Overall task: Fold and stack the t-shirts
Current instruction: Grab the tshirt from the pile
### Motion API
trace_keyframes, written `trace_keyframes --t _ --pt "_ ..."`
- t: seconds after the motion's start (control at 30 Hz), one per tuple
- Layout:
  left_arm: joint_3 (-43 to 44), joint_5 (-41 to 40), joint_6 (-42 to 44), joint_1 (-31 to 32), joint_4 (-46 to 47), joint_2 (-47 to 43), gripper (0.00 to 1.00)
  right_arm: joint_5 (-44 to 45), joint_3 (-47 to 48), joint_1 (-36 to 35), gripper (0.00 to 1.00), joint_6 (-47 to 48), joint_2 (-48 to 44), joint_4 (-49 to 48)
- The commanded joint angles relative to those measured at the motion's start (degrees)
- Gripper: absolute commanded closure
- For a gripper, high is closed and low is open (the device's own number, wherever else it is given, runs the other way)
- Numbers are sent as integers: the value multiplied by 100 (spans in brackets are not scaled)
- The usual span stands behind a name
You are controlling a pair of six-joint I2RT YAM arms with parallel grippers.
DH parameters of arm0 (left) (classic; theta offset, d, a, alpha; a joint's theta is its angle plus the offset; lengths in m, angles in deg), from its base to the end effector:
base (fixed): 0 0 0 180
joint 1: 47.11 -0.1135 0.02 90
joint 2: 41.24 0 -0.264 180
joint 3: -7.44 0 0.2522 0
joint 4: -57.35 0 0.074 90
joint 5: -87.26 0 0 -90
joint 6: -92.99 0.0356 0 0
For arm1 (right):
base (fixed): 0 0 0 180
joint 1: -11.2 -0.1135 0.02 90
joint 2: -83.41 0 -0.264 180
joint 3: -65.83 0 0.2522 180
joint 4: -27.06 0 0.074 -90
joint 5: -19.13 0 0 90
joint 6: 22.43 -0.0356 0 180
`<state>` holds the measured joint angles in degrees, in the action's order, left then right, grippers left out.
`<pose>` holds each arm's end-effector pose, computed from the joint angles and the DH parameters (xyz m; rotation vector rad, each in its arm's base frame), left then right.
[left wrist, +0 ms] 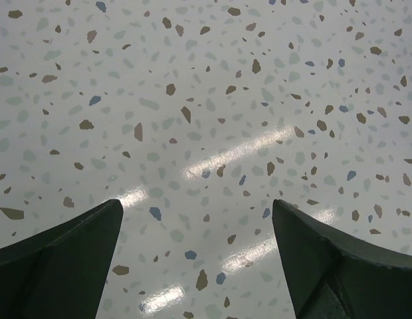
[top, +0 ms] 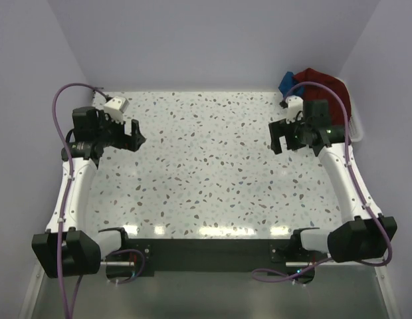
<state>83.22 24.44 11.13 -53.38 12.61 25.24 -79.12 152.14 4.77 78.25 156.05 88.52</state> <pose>0.2499 0.0111 0.3351 0.2987 2.1141 -0.3711 0.2575 0.0342 0.3442 -0.4226 2.3606 0.1385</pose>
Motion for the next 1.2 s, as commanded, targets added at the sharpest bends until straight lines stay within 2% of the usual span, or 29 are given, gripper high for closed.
trace_keyframes --t 0.0,0.1,0.17,0.37,0.6,0.77,0.97,1.07,1.1,1.17 --pt "310 -2 56 11 84 -31 0 113 697 554 1 -118 363 -103" --pt "574 15 -49 2 -31 189 0 209 1365 1152 1 -206 1031 -103" --pt "697 42 -85 2 -31 251 0 594 1917 1450 1 -285 1426 -103" --pt "847 103 -172 2 119 357 0 1386 3200 1926 1 -821 2982 -384" --pt "943 42 -173 2 136 471 0 2563 4679 2085 1 -1270 4784 -586" --pt "1014 7 -155 2 128 559 0 2882 5469 2199 1 -1252 5890 -701" --pt "1137 -29 -120 2 92 743 0 2944 5752 2322 2 -1314 6473 -815" --pt "1207 -11 -146 11 83 823 0 2760 5683 2392 34 -1375 6421 -824" --pt "1216 -11 -164 11 84 840 0 2715 5647 2410 54 -1367 6281 -815" --pt "1225 7 -181 11 92 840 0 2627 5534 2445 72 -1349 6026 -815"
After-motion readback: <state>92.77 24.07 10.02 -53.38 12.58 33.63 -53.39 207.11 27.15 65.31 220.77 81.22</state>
